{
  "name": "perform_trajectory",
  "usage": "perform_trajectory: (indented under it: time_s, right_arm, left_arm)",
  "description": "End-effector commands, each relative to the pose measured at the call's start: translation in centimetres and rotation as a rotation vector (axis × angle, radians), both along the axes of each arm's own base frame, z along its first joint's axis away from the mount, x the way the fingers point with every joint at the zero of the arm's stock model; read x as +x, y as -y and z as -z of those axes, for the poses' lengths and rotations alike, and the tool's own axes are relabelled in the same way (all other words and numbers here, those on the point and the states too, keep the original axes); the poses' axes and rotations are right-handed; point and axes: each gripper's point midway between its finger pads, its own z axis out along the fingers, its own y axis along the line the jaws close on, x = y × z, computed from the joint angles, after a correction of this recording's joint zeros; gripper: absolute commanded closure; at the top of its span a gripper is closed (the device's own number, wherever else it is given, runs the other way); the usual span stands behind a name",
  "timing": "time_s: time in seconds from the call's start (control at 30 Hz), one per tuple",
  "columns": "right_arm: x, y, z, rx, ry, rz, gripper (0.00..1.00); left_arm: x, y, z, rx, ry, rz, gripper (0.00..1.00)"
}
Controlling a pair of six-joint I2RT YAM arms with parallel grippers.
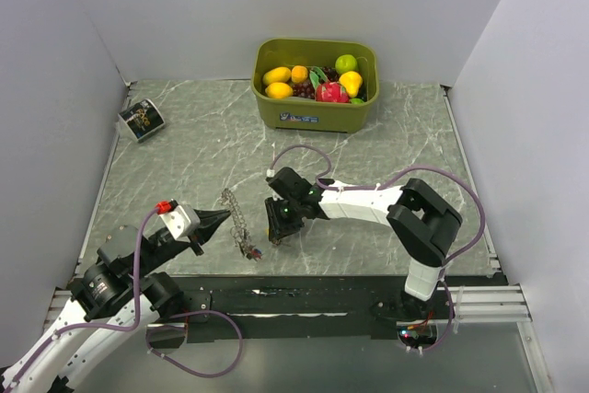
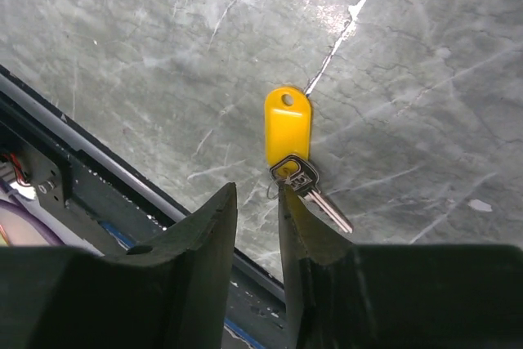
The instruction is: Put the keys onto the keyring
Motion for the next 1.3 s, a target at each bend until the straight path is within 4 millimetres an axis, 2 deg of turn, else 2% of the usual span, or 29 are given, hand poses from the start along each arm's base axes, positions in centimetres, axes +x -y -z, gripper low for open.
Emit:
perform_trajectory:
  time_s: [0.0,0.33,0.63,0.83,1.13,1.17,1.27]
  right_arm:
    - [0.3,-1.0,-0.4,0.002,0.008,-0.010,0.68]
    - [0.6,-0.4,-0.7,-0.021,0.033,0.000,0.71]
    - [0.7,-0.2,-1.6,-0.021,0.067,-0.003,0.65]
    - [0.5,-0.4,-0.8,-0.029,0.050,-0.012,0.65]
    - [0.5,-0.9,-0.4,-0.036,0.040,-0.016,0.71]
    - [0.4,-0.9,-0.3,-0.039,0.037,-0.019,0.74]
    - [0.3,-0.8,0.0,-0.050,0.031,-0.020,0.77]
  left_arm:
    - [-0.1,-0.1,-2.2,-0.055,0.059,0.003,0.99]
    - [-0.3,0.0,-2.4,-0.058,0.067,0.010,0.99]
    - [-0.2,0.0,-2.4,-0.055,0.068,0.010,0.99]
    - [-0.2,0.0,-2.3,-0.052,0.070,0.010,0.99]
    - [-0.2,0.0,-2.3,-0.053,0.069,0.010,0.99]
    - [-0.2,0.0,-2.3,-0.053,0.068,0.010,0.99]
    - [-0.2,0.0,-2.4,-0.053,0.071,0.011,0.99]
